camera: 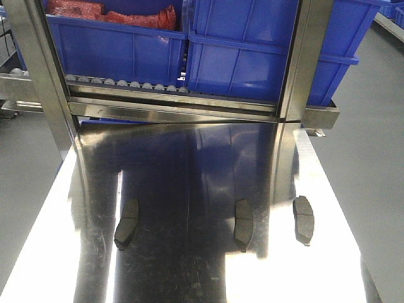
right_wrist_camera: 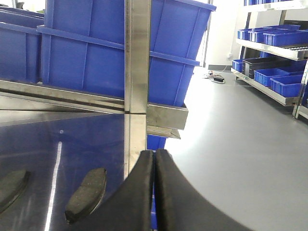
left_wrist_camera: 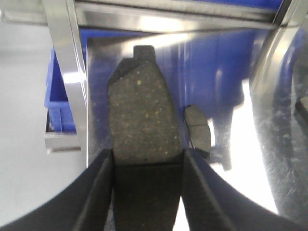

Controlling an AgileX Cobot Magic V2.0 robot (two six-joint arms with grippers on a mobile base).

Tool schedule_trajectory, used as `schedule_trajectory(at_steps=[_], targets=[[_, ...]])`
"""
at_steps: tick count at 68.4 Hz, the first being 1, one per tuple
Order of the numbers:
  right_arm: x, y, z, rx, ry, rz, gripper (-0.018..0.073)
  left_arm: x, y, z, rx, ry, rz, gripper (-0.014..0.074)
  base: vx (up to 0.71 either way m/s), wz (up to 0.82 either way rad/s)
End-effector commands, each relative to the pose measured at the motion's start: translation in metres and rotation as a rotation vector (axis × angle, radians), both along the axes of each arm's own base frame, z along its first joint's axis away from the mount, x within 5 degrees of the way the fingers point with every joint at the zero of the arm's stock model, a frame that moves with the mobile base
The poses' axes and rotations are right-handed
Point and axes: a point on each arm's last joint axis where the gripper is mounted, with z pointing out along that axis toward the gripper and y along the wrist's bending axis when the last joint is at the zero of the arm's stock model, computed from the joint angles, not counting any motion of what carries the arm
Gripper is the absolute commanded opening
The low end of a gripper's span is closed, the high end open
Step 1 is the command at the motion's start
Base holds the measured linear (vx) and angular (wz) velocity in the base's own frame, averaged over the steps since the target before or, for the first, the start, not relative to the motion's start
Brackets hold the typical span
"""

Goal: Move and align brake pads A on conveyor
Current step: 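Move the right gripper down toward the farthest-side brake pad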

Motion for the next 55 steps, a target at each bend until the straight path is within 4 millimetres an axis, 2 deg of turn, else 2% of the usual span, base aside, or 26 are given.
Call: schedule_trajectory(at_steps=[1, 13, 55], targets=[[0.000, 0.000, 0.003, -0.011, -0.074, 0.000, -0.0012, -0.007, 0.001, 0.014, -0.036, -0.145, 0.003, -0.0006, 0.00, 0.00], [0.000, 0.000, 0.003, -0.011, -0.073, 0.000, -0.0012, -0.017, 0.002, 0.014, -0.038, -0.164, -0.001, -0.0006, 0.00, 0.00], [0.000, 0.000, 0.003, -0.011, -0.073, 0.000, -0.0012, -0.017, 0.002, 0.013, -0.037, -0.156, -0.002, -0.0006, 0.00, 0.00]])
